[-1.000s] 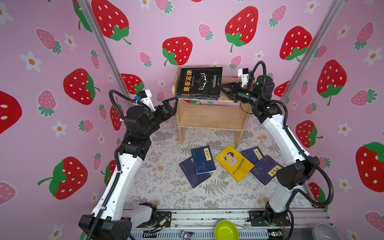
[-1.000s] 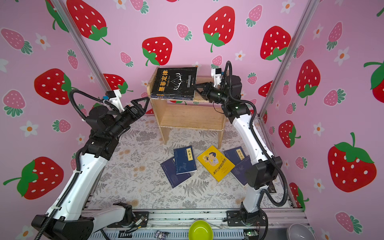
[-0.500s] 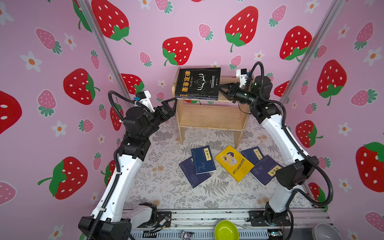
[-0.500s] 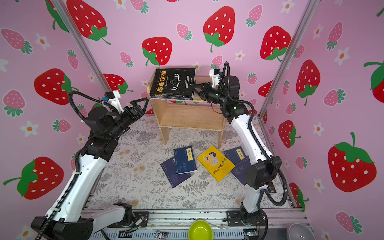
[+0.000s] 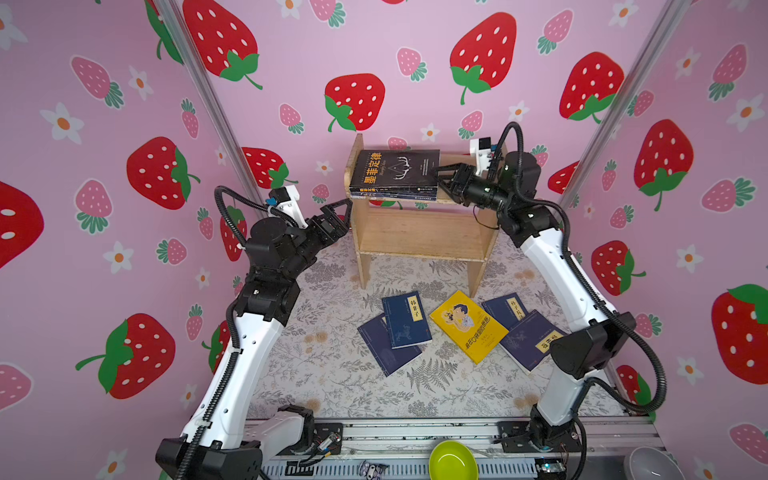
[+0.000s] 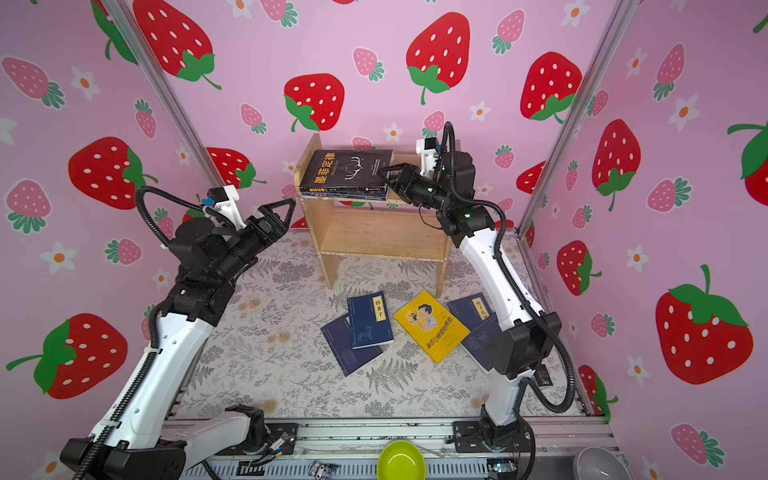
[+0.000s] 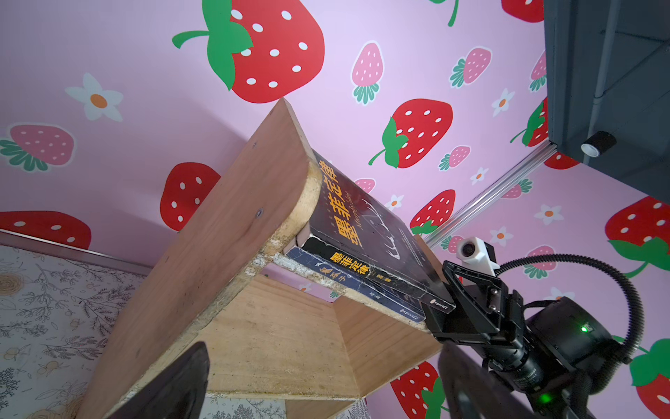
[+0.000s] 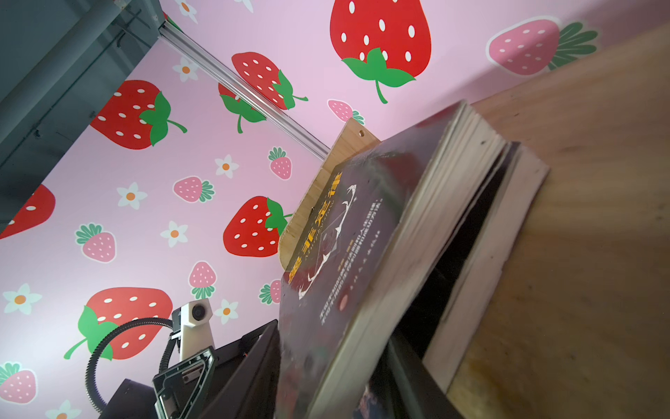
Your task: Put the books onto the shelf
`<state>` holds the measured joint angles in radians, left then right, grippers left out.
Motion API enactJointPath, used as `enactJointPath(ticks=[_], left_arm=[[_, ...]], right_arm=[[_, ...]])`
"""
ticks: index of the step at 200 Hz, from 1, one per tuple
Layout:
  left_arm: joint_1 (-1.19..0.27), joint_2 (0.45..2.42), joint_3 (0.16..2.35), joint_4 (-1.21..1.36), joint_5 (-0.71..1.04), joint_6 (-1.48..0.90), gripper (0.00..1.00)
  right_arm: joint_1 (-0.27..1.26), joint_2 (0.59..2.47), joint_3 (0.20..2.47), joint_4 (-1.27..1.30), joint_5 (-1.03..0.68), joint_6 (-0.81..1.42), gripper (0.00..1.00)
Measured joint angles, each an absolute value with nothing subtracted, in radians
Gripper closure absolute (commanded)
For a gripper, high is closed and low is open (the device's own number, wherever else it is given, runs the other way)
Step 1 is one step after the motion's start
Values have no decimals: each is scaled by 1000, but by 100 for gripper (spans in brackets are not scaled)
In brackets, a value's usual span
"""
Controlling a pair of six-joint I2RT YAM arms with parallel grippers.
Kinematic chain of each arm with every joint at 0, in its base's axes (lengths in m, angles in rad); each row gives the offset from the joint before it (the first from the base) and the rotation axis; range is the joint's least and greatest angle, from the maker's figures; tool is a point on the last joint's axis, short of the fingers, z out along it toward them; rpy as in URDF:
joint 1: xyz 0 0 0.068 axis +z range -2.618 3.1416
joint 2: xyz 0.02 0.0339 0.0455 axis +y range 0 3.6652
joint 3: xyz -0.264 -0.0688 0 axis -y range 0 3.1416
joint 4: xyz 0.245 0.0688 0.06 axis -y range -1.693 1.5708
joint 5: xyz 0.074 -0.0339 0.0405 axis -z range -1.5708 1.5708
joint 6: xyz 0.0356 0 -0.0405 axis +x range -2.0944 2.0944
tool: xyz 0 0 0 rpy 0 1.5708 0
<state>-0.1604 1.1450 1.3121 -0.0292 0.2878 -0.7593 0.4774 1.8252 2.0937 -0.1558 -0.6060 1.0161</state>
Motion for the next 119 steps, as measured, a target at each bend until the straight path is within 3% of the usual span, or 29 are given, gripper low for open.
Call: enactJointPath(ticks=[28,119], left_arm=[[-158,1137,1300,-29,288,-762,1],[-144,1119,1291,-28,288,-765,1]], right_arm=[[488,1839,2161,-234,-549,945,36],[518,1847,2219,-350,-368,744,36]])
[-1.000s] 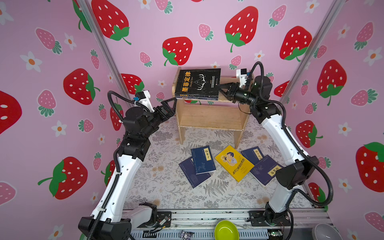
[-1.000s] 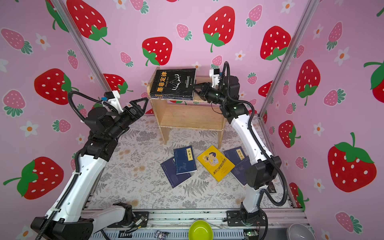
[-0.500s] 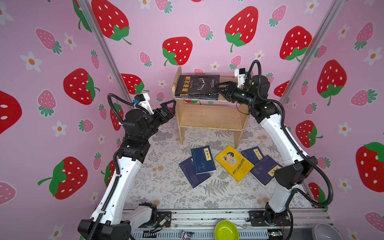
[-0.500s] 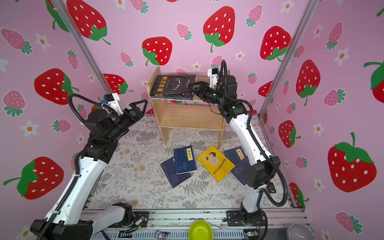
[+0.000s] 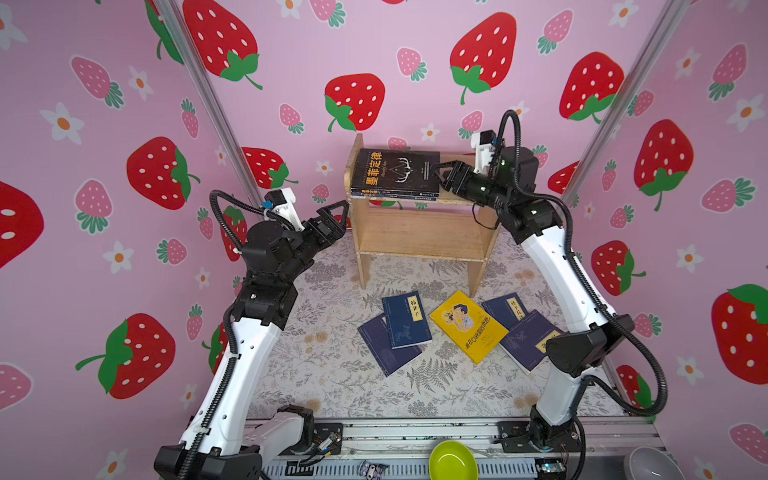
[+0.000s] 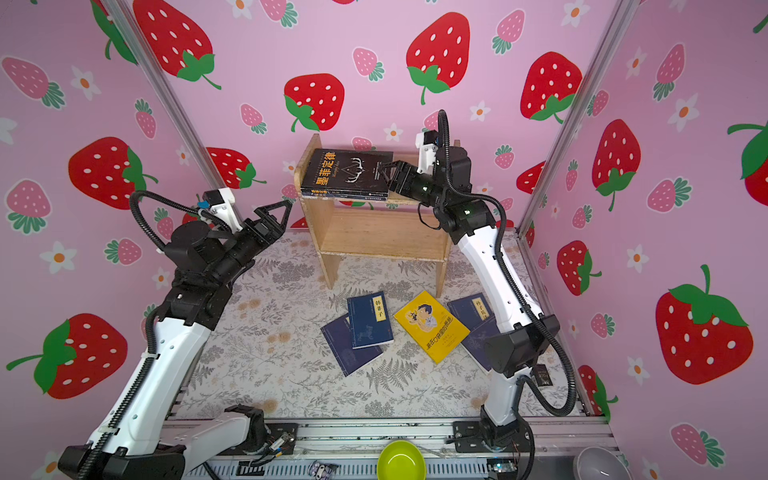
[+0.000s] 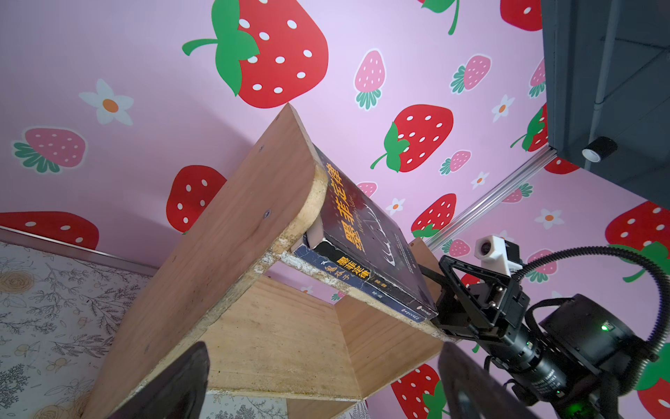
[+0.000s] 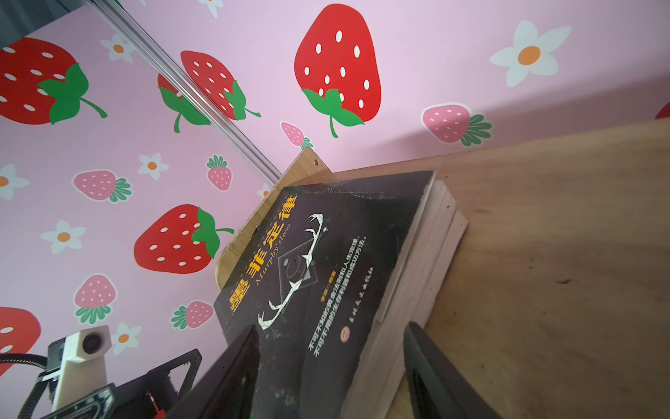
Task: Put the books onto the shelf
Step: 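Slide the right gripper along the black book's edge while the left gripper rises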
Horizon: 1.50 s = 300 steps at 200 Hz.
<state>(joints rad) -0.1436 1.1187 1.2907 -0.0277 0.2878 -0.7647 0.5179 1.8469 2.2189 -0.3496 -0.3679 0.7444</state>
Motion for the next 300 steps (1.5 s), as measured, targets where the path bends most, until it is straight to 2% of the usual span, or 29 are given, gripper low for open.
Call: enactJointPath(ticks=[86,117,173,210,300], left_arm=[[-135,1143,1291,-28,303,-764,1],[-134,1193,1314,-46,323,-744,1],[-131,1325,1483,-115,342,-641,0],[-131,1388,1541,-139,353,-576,3],[-131,1433,1570,-161,376,-423,12]], right_arm=[[567,1847,2219,-368,-294,700,47],[575,1847,2219,-369,-272,698,46],[587,1847,2219,-368,-235,682,44],[590,1847,2219,-367,-232,675,41],[591,1846,2219,-367,-228,661,42]])
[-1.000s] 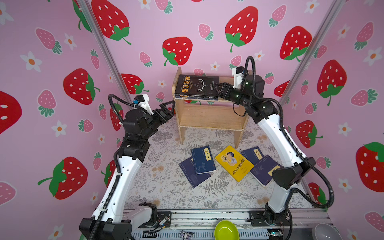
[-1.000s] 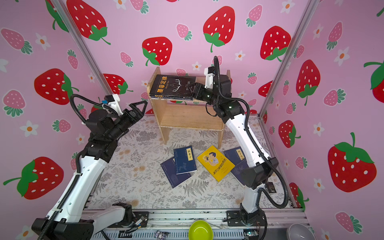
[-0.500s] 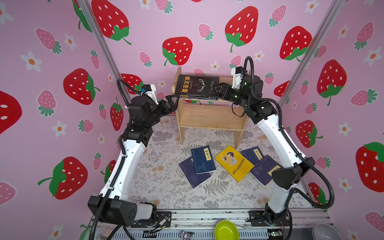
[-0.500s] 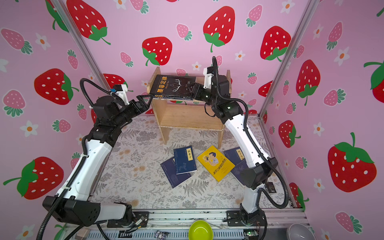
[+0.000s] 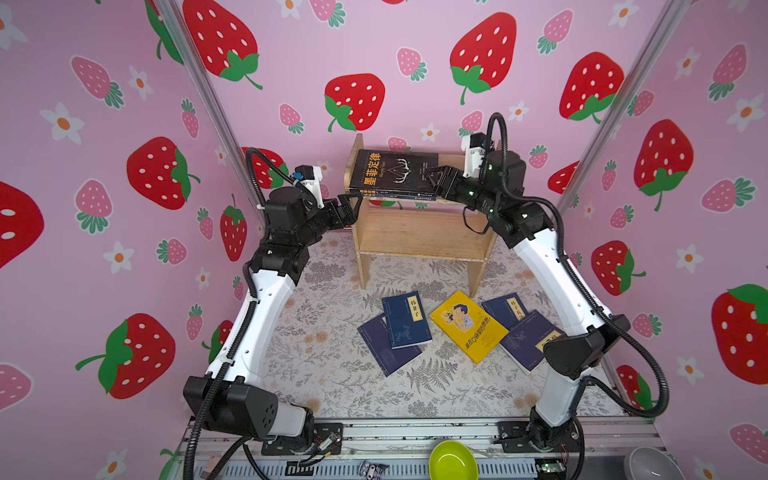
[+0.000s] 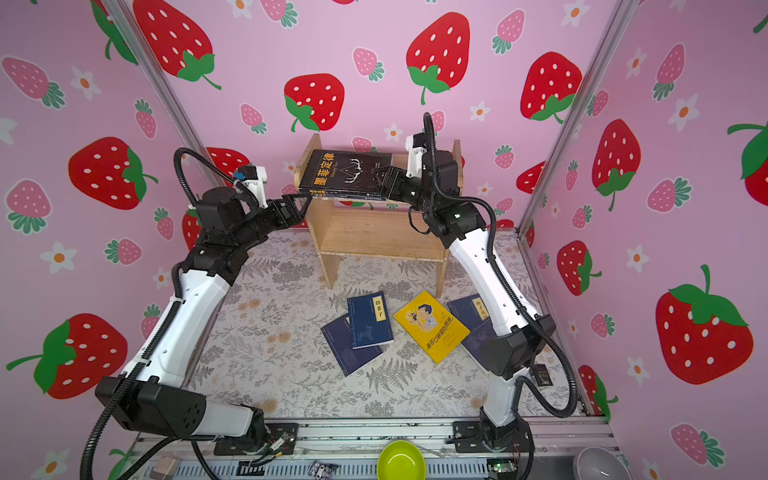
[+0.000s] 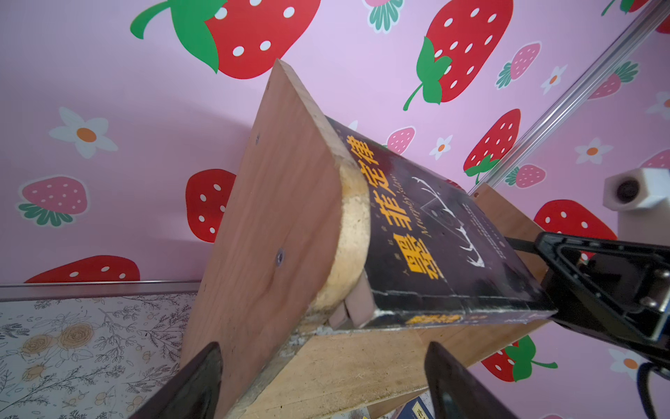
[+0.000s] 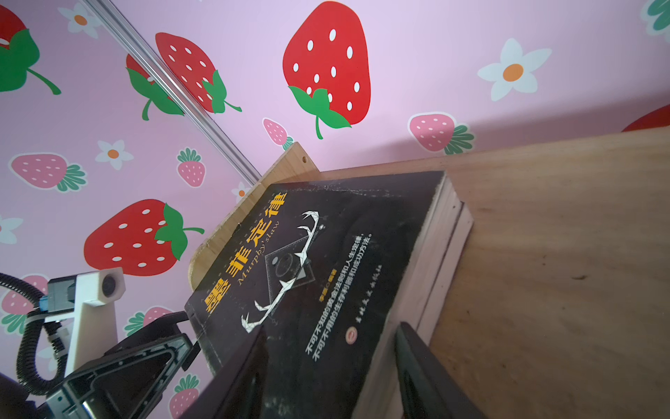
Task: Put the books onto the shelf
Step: 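Slide the right gripper along the black book's edge while the left gripper rises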
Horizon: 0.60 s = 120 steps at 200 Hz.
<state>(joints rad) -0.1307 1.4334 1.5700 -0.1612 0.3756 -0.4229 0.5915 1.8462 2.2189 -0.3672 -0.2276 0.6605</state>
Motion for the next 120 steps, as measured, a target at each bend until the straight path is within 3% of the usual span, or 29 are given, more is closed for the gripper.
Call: enactJointPath(ticks=[120], left_arm=[[-131,1455,1579,-155,347,-453,23]], right_arm=[[591,1846,2219,-365,-229,661,43]])
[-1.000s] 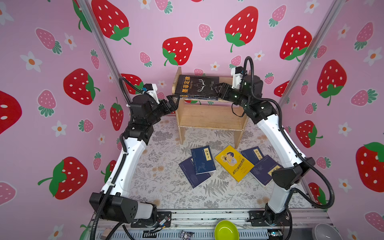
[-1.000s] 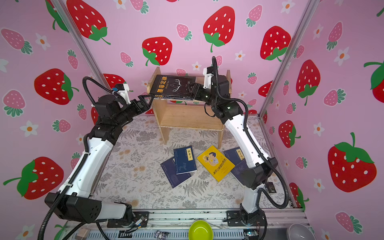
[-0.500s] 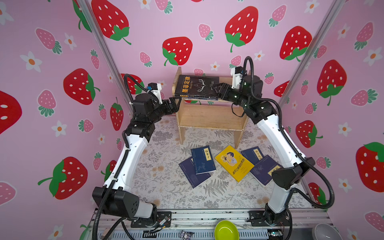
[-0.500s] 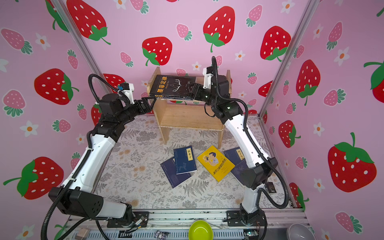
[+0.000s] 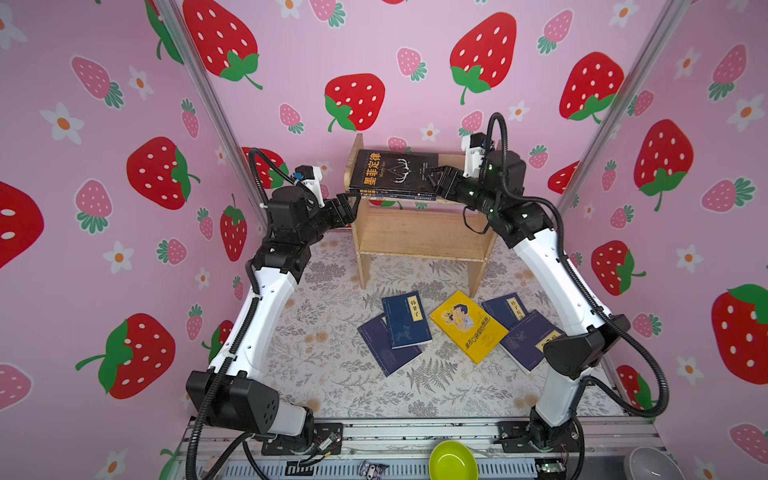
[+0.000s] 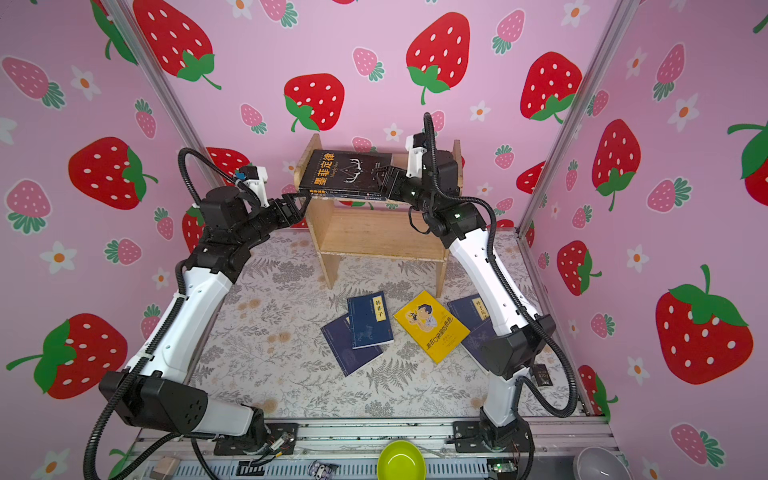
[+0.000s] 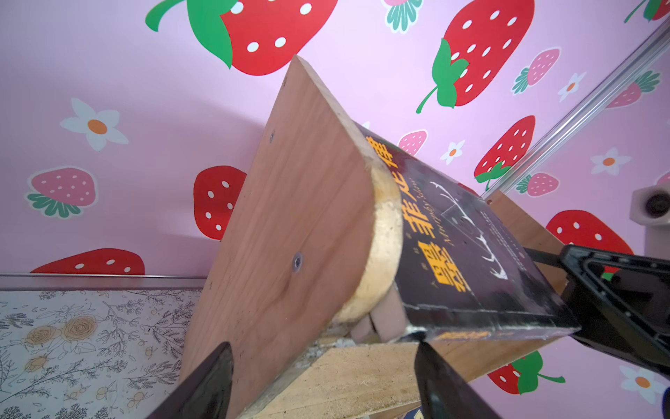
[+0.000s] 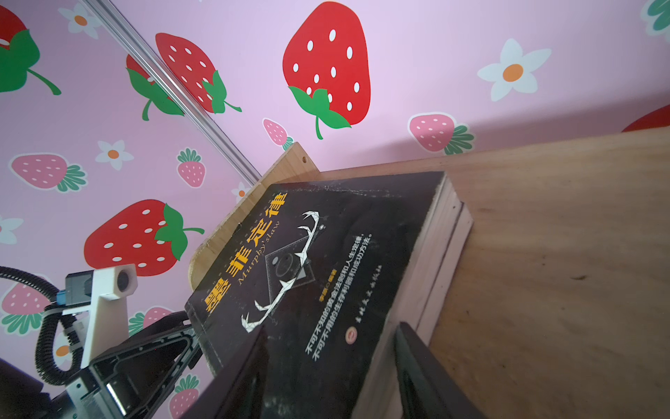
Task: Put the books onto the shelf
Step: 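Slide the right gripper along the black book's edge while the left gripper rises, then lower both grippers from the shelf toward the blue books on the table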
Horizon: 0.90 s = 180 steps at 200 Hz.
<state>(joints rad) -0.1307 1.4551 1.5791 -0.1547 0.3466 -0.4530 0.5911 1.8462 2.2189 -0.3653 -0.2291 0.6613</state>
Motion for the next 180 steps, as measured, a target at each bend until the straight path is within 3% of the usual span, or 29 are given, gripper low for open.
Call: enactJointPath(ticks=[49,114,180], left_arm=[[-131,1467,1590,-155,344,-473,27],[-131,1452,1574,-157,327,-480,19],[-129,1253,1462,-194,322,-463,5]], right_arm=[[591,1846,2219,-364,-228,661,42],[591,1846,2219,-360,-227,654,36],[561,1784,2198,-366,-186,584,28]])
